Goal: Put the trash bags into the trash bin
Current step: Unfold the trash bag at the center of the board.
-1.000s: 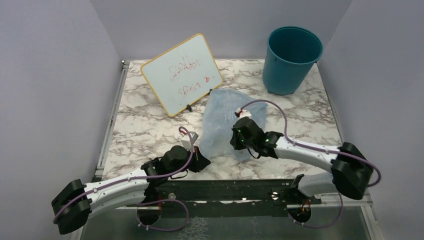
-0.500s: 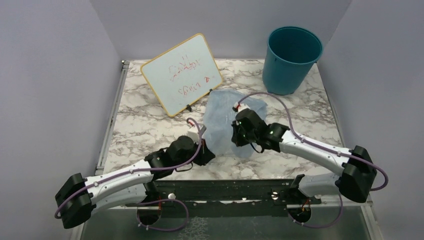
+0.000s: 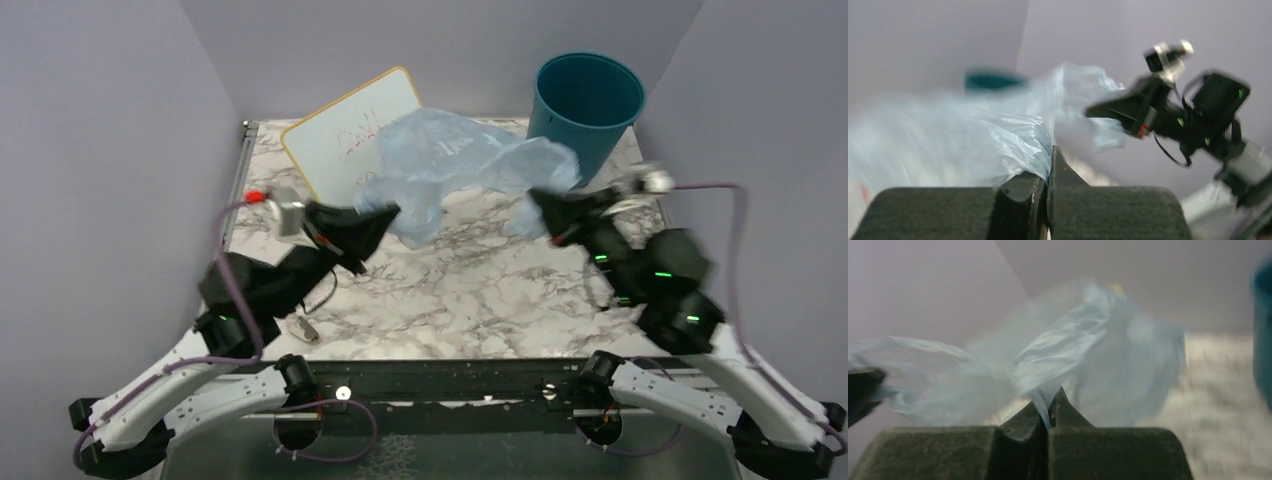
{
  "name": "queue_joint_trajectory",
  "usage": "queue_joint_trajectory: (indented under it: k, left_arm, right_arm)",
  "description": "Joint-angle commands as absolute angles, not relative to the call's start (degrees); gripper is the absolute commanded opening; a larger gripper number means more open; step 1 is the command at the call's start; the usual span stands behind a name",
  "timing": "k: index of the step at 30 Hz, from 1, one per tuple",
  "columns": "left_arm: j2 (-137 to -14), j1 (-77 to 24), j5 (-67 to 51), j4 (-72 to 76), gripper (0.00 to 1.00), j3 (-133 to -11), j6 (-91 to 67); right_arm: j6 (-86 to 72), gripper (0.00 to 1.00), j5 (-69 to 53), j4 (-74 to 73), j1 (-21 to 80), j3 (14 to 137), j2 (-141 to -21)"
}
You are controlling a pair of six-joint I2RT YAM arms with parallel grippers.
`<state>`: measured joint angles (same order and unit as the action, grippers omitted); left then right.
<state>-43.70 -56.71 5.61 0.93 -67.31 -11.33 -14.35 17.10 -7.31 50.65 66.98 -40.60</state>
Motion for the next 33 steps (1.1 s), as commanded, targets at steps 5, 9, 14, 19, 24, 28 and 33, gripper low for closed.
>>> queue_joint_trajectory:
  k: [5,9,14,19,24,28,33]
  left_arm:
    - [-44.8,-56.6,-1.9,10.4,0.00,-15.4,-45.3]
    - [-50.4,-56.3,5.5,-3.1,0.00,-37.4,-27.3]
    - [-60.8,-56.3,13.9,-19.4,0.00,-83.8,-8.3]
    - [-50.0,-56.3,3.3,1.7,0.05,-72.3,-6.9]
    - [-41.7,-56.4,3.9,11.7,0.03,-33.3,-27.9]
    - [-50.9,-56.8,0.1,22.5,0.00,-14.5,-43.8]
    - [-55.0,-56.6,5.0,2.5,0.00,-40.3,-26.5]
  right_arm:
    - [-40.8,0.01,22.9,-24.7,50.4,37.1,-56.5]
    - [-26.8,0.01,28.1,-24.6,50.4,57.0,-58.7]
    - [-9.9,0.01,27.9,-21.1,50.4,87.0,-58.6]
    - [-8.2,0.01,22.2,-1.2,50.4,65.8,-40.4]
    - [-40.3,0.01,35.8,-28.2,50.4,41.0,-42.1]
    - [-49.4,0.01,28.4,-26.6,50.4,32.1,-47.1]
    - [-26.9,0.01,31.6,-20.3,50.4,53.8,-48.6]
